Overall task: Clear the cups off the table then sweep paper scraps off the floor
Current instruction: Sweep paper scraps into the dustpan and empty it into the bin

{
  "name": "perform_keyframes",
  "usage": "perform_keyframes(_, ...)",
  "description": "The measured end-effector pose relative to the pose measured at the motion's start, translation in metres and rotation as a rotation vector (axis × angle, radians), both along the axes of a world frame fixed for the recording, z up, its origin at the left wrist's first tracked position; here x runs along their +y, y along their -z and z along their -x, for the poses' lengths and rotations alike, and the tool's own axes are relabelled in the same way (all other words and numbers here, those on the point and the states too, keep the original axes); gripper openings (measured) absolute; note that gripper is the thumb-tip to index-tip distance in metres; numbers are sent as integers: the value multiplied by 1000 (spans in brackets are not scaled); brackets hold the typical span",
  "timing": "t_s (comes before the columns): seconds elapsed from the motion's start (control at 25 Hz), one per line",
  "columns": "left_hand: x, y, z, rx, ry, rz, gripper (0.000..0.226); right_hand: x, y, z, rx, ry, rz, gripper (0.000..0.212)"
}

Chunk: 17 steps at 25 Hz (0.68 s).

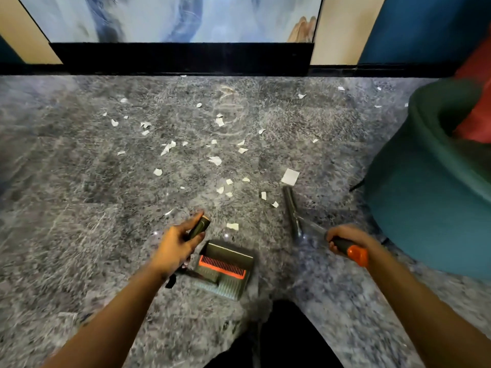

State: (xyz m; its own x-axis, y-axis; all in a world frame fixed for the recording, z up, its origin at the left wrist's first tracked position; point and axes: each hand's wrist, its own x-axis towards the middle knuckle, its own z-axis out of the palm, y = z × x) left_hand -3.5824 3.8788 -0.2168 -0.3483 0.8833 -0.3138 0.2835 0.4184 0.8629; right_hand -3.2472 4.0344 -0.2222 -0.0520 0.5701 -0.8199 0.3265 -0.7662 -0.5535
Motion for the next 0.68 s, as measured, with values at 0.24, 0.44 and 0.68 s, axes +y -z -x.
perform_keyframes(0.24,102,18,12,34,-39,76,39,170,3,22,-125,-112,-49,24)
perform_keyframes(0.44,164,25,20,79,-71,87,31,293,15,28,-198,-176,-71,22)
perform_keyframes(0.68,182,28,36,59,-66,129,37,351,72,59,-421,-448,-139,10)
